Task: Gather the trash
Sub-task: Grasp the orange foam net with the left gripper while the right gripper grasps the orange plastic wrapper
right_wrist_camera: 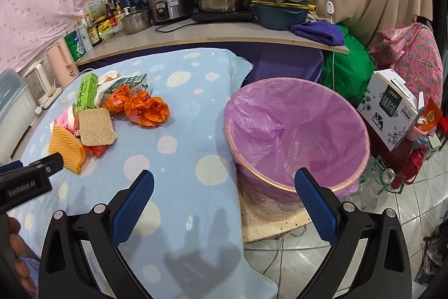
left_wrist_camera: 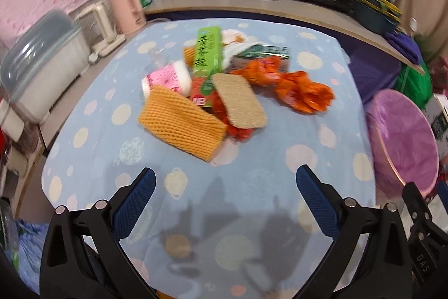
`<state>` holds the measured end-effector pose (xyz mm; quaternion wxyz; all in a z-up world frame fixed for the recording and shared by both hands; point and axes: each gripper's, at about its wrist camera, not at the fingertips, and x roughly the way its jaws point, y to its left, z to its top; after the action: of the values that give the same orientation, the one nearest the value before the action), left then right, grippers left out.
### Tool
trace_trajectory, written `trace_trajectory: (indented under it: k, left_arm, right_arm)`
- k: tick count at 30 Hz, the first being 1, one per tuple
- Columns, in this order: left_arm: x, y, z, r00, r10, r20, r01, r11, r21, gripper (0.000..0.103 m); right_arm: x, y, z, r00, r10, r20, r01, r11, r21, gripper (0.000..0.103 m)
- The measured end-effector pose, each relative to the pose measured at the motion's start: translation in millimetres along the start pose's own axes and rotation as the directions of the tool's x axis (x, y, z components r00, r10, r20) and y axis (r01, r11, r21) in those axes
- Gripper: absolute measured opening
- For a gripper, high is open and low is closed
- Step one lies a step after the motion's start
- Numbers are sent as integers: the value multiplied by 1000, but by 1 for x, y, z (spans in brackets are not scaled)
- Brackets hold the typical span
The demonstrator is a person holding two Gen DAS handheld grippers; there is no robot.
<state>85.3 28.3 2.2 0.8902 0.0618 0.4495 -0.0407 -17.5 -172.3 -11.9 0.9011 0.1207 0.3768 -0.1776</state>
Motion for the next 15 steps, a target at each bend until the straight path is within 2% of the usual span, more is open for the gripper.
trace_trajectory:
  k: [6,11,15]
  left_arm:
    - [43,57,21,998,54,-43,-60,990,-130,96]
    - [80,94,33,995,6,-103,-32,967,-252,96]
    - [104,104,40,992,-1,-123,-34,959,-281,96]
  right_arm:
    - [27,22,14,999,16,-28,-17,999,-30,96]
    - [49,41,22,998,34,-55,-37,998,-51,96]
    - [63,56,31,997,44,-58,-48,997,-69,96]
